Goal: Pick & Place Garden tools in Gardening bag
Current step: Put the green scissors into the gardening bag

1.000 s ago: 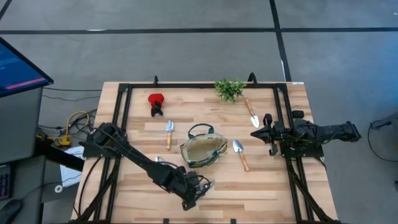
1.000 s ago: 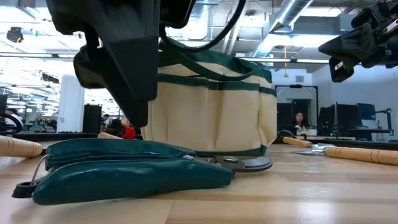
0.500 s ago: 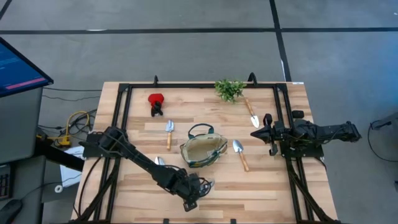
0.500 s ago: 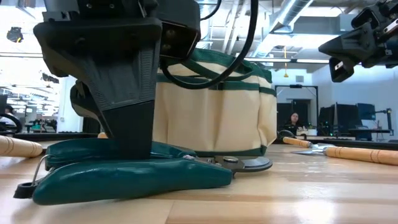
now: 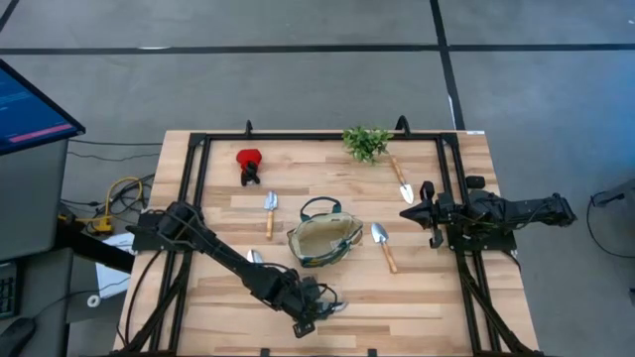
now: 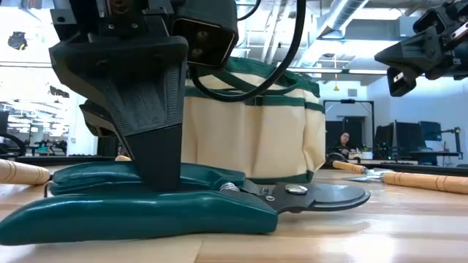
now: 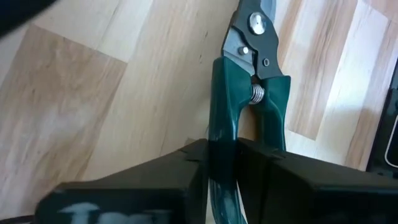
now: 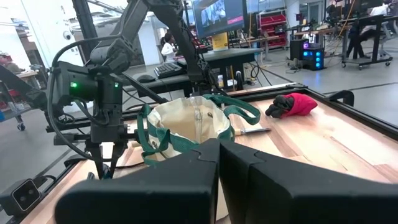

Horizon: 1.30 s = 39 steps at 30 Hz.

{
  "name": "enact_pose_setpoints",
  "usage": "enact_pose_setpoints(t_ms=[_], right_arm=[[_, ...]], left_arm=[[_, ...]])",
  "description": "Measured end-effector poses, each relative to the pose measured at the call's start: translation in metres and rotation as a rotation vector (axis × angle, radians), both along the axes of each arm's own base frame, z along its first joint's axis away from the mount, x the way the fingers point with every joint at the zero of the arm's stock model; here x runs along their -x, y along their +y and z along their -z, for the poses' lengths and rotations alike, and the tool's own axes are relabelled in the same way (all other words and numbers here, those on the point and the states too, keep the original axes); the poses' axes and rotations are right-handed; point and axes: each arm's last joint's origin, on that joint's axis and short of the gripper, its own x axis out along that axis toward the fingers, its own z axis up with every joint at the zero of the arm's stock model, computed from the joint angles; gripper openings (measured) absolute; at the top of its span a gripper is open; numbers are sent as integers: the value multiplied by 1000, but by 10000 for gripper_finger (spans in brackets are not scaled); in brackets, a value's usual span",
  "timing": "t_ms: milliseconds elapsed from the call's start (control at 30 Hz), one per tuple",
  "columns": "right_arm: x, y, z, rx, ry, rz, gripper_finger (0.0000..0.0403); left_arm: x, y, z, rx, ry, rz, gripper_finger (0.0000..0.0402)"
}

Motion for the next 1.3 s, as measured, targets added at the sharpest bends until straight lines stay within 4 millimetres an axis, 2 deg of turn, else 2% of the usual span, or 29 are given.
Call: enact_pose_setpoints(t_ms=[200,333,467,700,833,933,1100,1300], right_arm=[[0,0,0,0,0,0,0],[0,0,0,0,3,0,0],[0,0,0,0,4,0,0],[0,0,0,0,4,0,0],[0,0,1,1,6,0,0],[0,0,1,1,6,0,0],[0,0,1,1,6,0,0],[0,0,1,2,7,0,0]], left_arm=[[4,0,-4,3,30,32,33],[17,4,-24,-25,68,48,33],[29,11,-57,-63,24,29,33],[55,25,-133,-114,-230,-1,33],[73,39,-173,-236,-408,-27,33],[82,51,-194,-359,-508,-45,33],[76,64,-216,-495,-652,-24,33],[57,89,-238,-476,-793,50,33]])
